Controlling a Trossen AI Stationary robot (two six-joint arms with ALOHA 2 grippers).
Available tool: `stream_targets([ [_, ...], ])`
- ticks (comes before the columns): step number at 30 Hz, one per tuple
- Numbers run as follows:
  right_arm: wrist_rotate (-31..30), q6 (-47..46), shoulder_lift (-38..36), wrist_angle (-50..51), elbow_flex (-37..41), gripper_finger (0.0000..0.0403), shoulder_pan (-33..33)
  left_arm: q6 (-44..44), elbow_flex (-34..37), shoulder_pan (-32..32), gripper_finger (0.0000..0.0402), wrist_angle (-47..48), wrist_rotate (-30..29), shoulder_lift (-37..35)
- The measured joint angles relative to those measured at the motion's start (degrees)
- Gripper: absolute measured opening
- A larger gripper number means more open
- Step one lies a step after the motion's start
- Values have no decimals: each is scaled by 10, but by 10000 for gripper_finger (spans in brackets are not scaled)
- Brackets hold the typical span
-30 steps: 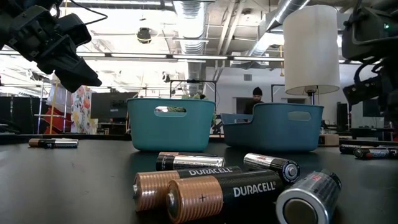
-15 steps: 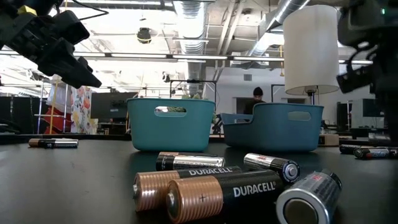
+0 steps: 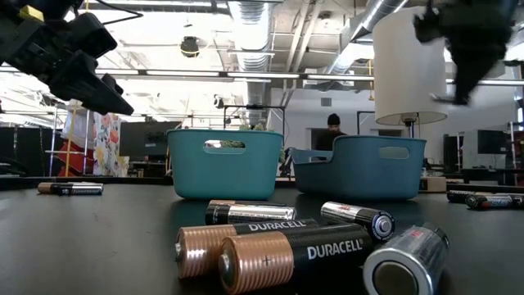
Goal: Sort batteries
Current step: Put the white battery into the blue bin
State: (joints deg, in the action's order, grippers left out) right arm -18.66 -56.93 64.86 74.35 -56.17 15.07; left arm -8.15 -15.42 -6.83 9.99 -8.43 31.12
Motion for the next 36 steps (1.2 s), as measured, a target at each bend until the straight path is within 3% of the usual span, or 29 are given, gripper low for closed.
stream_targets([
  [4,-66,27,1,-9,-59,12,-33,30,0,0,97,0,0,0],
  [11,-69,166,37,-168,-85,12,-117,29,0,0,97,0,0,0],
  [19,45,228,156,-219,-85,12,-206,28,0,0,97,0,0,0],
  [28,172,300,312,-292,-85,13,-239,34,0,0,97,0,0,0],
  [36,176,319,397,-291,-86,46,-238,34,0,0,97,0,0,0],
])
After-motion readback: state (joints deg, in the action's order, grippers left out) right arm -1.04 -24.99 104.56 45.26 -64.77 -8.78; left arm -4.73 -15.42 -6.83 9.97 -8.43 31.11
